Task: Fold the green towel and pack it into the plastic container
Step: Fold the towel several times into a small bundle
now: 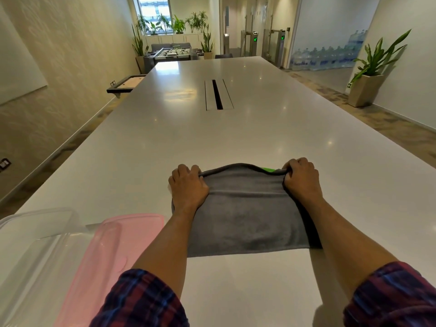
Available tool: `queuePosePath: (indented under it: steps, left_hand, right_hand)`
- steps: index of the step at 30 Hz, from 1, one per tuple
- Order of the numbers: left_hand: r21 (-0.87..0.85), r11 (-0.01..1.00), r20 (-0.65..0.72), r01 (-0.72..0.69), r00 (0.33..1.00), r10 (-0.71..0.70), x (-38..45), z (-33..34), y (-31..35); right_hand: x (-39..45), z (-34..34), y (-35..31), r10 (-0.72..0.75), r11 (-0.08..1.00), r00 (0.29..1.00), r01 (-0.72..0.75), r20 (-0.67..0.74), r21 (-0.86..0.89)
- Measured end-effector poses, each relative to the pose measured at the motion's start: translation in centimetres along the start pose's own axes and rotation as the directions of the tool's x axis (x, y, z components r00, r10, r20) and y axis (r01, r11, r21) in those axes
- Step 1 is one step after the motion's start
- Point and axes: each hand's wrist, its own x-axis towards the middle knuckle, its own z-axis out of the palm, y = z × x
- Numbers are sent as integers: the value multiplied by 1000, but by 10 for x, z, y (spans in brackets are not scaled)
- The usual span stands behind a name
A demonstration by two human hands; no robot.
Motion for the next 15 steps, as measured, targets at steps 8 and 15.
queuePosePath:
  steps: [8,15]
  left_hand:
    - [-2,999,-143,-44,989,43,-4,1,2]
    - [34,994,-241,-103,965,108,-7,-5,5]
  right_hand:
    - [-4,-6,-5,-69,995,997,72,-46,68]
    - [-10,-4,-6,-164,980,982,152,-97,-125]
